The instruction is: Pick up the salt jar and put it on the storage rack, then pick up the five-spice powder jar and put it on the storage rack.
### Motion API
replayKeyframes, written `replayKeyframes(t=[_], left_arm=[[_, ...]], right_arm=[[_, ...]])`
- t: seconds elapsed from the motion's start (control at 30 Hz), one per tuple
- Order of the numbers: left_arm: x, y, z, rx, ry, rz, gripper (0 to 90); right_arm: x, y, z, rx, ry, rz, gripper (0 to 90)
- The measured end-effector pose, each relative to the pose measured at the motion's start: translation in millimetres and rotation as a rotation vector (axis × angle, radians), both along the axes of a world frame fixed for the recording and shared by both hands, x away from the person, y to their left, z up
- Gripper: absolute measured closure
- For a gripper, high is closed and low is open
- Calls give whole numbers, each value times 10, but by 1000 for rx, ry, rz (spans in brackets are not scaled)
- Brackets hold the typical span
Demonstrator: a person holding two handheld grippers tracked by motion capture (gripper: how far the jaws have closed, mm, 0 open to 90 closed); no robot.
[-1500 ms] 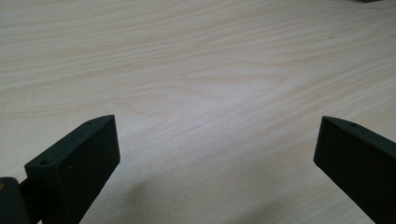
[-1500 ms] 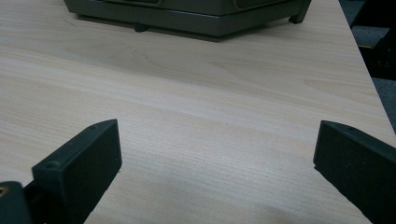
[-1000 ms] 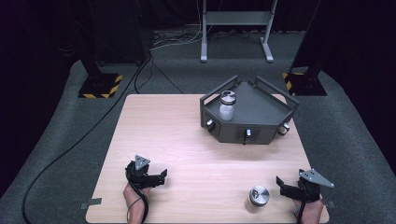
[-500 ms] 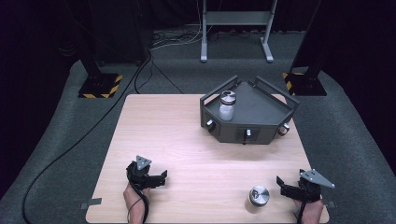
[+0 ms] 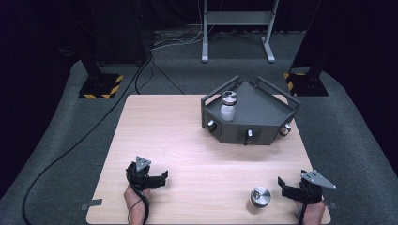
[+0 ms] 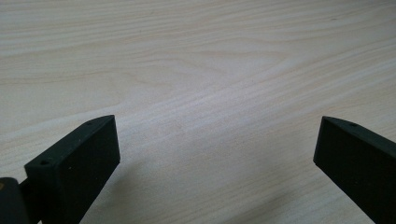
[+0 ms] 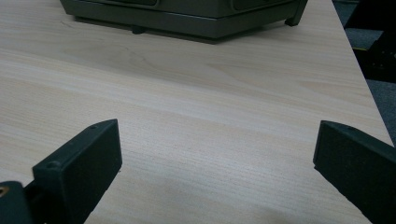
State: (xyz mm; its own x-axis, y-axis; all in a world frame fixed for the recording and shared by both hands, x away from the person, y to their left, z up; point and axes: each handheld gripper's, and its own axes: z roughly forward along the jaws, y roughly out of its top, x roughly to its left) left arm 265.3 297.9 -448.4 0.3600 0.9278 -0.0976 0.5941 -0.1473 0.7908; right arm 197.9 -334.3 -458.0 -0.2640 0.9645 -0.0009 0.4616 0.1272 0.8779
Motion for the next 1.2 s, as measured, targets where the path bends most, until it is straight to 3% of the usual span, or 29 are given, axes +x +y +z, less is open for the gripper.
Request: replayKeyframes(t=[0.13, 0.3, 0.43, 0.8, 1.07, 1.2], left_arm=[[-46, 14, -20, -16, -14, 13, 2], [-16, -16, 1, 7, -1, -3, 2], [-52, 32, -27, -23, -19, 8, 2], [-59, 61, -44, -40, -29, 7, 2], [-63, 20, -30, -15, -30, 14, 2], [-57, -16, -19, 6, -28, 10, 2]], right_arm=[[24, 43, 23, -16, 17, -16, 0], [-8, 27, 0, -3, -1, -20, 1], [7, 61, 15, -28, 7, -13, 1], [0, 96, 17, -47, 5, -17, 0], [21, 99, 36, -38, 24, -33, 0], [49, 63, 50, -5, 43, -49, 0]])
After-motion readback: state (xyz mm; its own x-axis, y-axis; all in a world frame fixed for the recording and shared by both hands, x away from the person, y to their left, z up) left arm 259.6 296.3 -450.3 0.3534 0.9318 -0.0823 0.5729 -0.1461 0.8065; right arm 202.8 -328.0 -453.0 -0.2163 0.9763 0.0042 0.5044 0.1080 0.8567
